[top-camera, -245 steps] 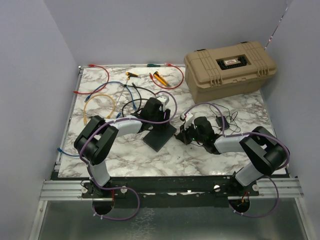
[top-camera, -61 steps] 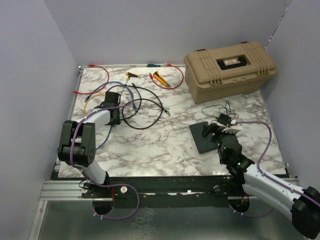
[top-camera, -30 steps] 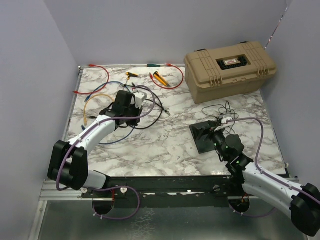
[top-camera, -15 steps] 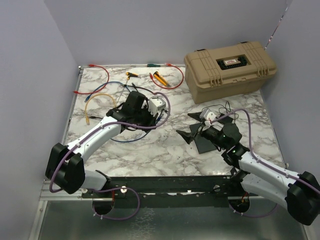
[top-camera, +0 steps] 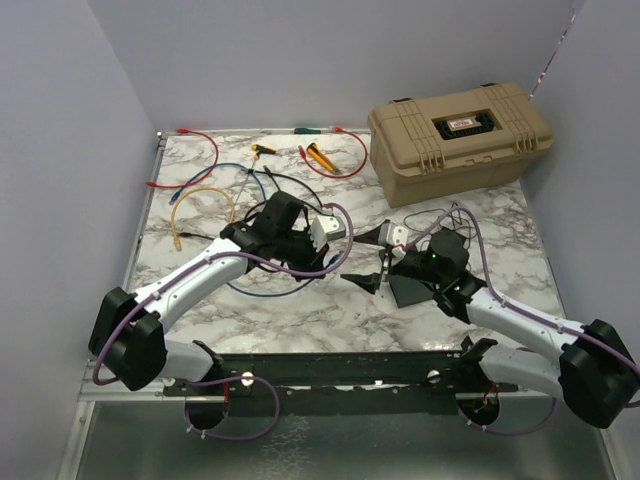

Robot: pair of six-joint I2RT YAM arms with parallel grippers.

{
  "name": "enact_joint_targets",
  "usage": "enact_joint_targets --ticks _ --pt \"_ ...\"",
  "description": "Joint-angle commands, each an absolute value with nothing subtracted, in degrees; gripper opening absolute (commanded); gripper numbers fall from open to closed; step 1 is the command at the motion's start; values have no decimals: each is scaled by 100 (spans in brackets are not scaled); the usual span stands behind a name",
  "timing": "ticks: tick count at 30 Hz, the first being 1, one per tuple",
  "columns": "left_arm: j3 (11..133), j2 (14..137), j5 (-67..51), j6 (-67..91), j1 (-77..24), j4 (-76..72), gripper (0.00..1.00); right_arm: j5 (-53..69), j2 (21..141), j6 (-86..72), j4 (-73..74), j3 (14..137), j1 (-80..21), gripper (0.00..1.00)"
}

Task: Insert the plug into the switch port
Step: Pick up the connector from the center of the board.

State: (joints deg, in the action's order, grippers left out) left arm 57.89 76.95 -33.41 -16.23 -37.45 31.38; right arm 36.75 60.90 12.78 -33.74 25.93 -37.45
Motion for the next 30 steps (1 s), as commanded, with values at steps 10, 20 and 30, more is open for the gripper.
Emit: enact_joint_targets --ticks 10,20,30 --pt "5678 7462 -3901 -1856 -3967 3223 2 4450 6704 1451 -3150 3028 -3779 54" --pt "5660 7495 -3999 -1883 -4053 3220 2 4764 6913 1336 -3275 3125 -3779 44" --pt "5667 7507 -3987 -1885 -4067 3218 3 4909 6936 1239 -3277 3125 -3776 16"
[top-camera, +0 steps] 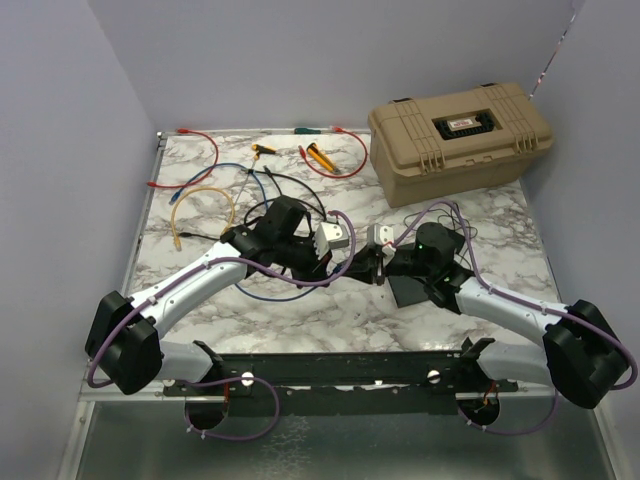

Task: Insert the plug into the switch port
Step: Pick up the connector from the center of the board.

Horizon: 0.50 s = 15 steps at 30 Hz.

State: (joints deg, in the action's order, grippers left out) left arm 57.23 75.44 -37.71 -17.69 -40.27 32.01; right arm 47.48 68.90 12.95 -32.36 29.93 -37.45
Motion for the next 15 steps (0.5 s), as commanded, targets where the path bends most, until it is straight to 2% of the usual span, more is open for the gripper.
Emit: enact_joint_targets --ticks 1,5,9,13,15 --pt "5669 7504 -3978 -1885 -4065 3217 3 4919 6935 1213 -3290 3106 -3776 13" --pt "5669 7513 -3944 -1883 -4077 3217 3 4965 6918 1083 -3415 3055 -3776 1" --pt "5691 7478 -3836 -1870 -4078 3204 8 4904 6931 910 -3477 3017 -3778 1" --pt "5651 7301 -3464 -1725 -4078 2984 32 4657 6922 435 -3751 2895 -3779 1" --pt "5566 7095 -3033 -1562 -4091 2727 48 4390 6895 108 -3899 2815 -3774 1"
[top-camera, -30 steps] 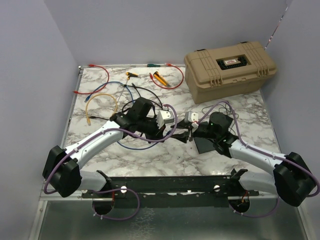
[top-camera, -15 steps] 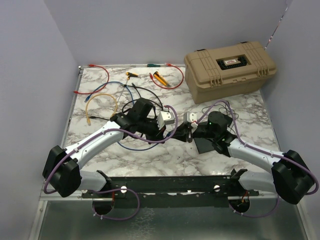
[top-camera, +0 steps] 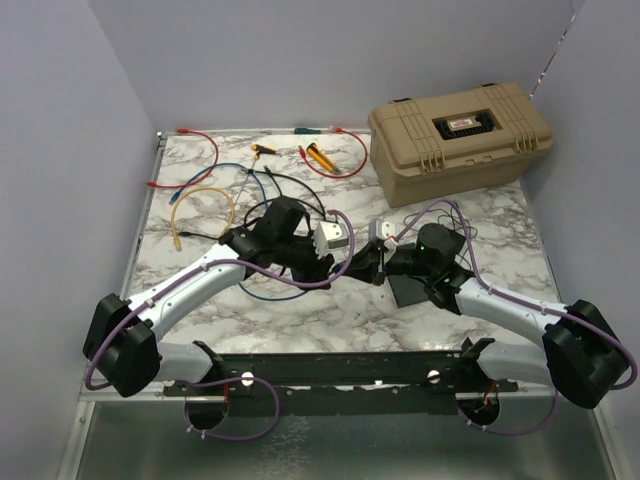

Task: Insert the plug into the switch port
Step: Pick up the connector from the center of the board.

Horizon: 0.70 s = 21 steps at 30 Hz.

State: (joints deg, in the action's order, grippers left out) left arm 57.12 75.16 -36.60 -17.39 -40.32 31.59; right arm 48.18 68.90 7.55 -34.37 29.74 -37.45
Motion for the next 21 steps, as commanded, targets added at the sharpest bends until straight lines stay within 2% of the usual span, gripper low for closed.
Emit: enact_joint_targets --ticks 1,3,9,13,16,21 --pt "5486 6949 -2809 -1466 -4102 2528 51 4220 6879 -79 -3936 2782 -3776 1" --pt "5287 6632 -2349 -1266 -4123 2081 55 3931 6824 -444 -3933 2761 -3771 1" --pt "4735 5852 -707 -712 -4404 945 58 3107 6619 -1500 -3417 2910 -3771 1" --pt "4204 5488 570 -526 -5097 -9 60 2523 6348 -2281 -2951 3015 -3766 1" --pt "3659 5311 1342 -651 -5642 -990 66 2223 6112 -2621 -2380 3130 -3770 1" --pt "3034 5350 1951 -978 -6077 -2159 69 1742 5776 -3121 -1458 3333 -3767 1"
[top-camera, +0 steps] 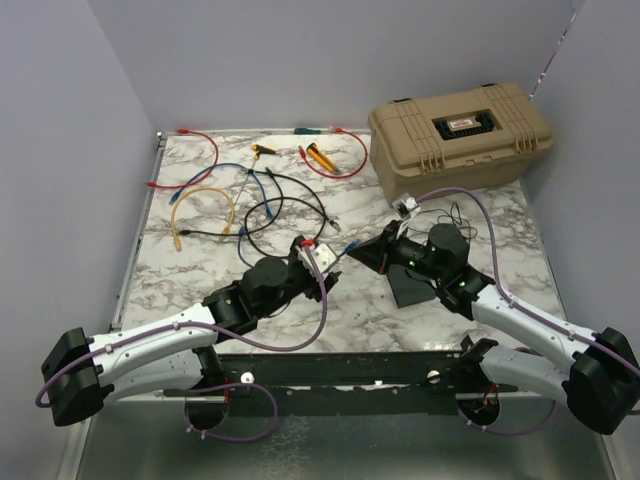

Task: Insert the plug into the switch port
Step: Pick up the connector from the center of the board.

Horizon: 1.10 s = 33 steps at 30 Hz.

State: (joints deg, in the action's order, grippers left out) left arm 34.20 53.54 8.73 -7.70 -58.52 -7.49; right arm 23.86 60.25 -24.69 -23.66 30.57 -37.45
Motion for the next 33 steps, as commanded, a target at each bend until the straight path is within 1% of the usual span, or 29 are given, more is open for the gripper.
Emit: enact_joint_targets --ticks 1,9,13,22,28,31,33 --pt "2906 5352 1960 -1058 -6096 -2398 69 1679 5715 -3232 -1337 3359 -3766 1" --pt "2006 5696 1292 -2007 -6143 -4500 68 1529 5438 -3779 -653 3495 -3763 1" --pt "1946 6051 940 -2273 -6177 -5124 67 1579 5400 -3973 -417 3595 -3770 1" --pt "1959 6892 673 -2472 -6315 -6380 62 1700 5361 -4241 -359 3624 -3771 1" --pt "1975 7360 667 -2424 -6379 -6992 50 1760 5352 -4320 -413 3620 -3771 1" --pt "1983 7522 685 -2411 -6381 -7212 42 1800 5378 -4336 -404 3629 -3770 1" --pt "1995 7637 693 -2417 -6381 -7304 41 1833 5387 -4354 -433 3622 -3765 1"
